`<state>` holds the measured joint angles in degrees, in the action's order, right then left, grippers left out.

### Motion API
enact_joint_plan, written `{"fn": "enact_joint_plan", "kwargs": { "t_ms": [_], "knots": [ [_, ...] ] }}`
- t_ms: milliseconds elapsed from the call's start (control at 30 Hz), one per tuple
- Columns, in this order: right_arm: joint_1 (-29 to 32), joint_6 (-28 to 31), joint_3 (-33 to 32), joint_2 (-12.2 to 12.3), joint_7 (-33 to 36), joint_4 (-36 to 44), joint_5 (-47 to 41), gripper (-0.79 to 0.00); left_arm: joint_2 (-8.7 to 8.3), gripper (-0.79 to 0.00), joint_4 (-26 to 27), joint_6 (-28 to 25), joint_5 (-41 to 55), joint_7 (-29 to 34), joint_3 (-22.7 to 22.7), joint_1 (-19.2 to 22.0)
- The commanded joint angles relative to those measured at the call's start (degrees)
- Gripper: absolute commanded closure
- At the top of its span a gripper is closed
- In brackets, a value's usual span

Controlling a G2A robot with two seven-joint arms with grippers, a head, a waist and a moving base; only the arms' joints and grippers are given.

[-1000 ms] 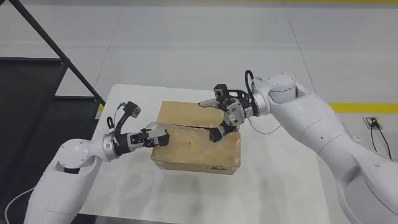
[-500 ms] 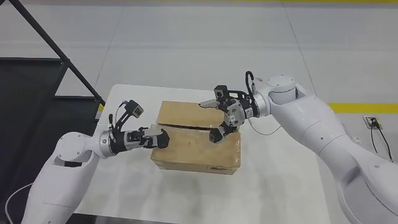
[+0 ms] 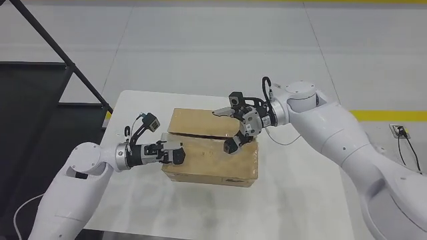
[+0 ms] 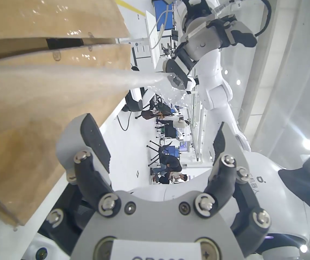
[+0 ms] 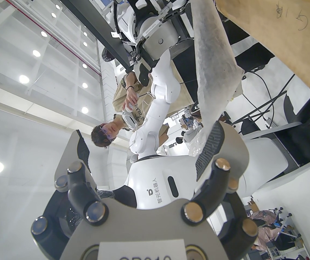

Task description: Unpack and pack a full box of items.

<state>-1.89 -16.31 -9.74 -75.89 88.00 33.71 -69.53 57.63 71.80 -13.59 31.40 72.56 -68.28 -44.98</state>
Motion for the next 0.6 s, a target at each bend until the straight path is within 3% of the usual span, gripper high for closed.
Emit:
{"fn": "enact_joint_plan", "kwargs": {
  "t_ms": [0, 567],
  "knots": [
    [0.0, 0.0, 0.0, 0.0, 0.0, 0.1, 0.1, -0.785, 0.12, -0.785, -0.5, -0.5, 0.6, -1.0, -0.1, 0.3],
    [0.6, 0.0, 0.0, 0.0, 0.0, 0.2, 1.4, -0.785, 0.65, -0.785, -2.9, -0.1, 2.7, -2.2, -0.3, 3.1]
  ]
}}
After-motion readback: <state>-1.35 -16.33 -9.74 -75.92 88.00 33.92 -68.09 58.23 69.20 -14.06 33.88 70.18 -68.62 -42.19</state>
